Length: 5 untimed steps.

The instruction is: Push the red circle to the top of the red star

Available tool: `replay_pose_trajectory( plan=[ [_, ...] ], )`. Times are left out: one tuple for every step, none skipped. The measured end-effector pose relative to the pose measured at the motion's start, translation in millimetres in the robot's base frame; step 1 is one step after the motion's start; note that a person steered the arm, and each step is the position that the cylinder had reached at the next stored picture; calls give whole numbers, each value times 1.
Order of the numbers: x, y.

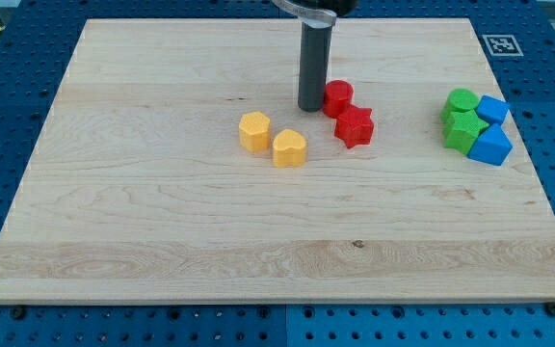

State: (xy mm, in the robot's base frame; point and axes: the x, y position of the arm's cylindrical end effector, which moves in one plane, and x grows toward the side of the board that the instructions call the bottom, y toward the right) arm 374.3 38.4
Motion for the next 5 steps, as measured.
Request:
replay_pose_trajectory(
  plan=[
    [0, 1],
    [0, 14],
    [0, 29],
    [-10, 25],
    [-43, 4]
  ],
)
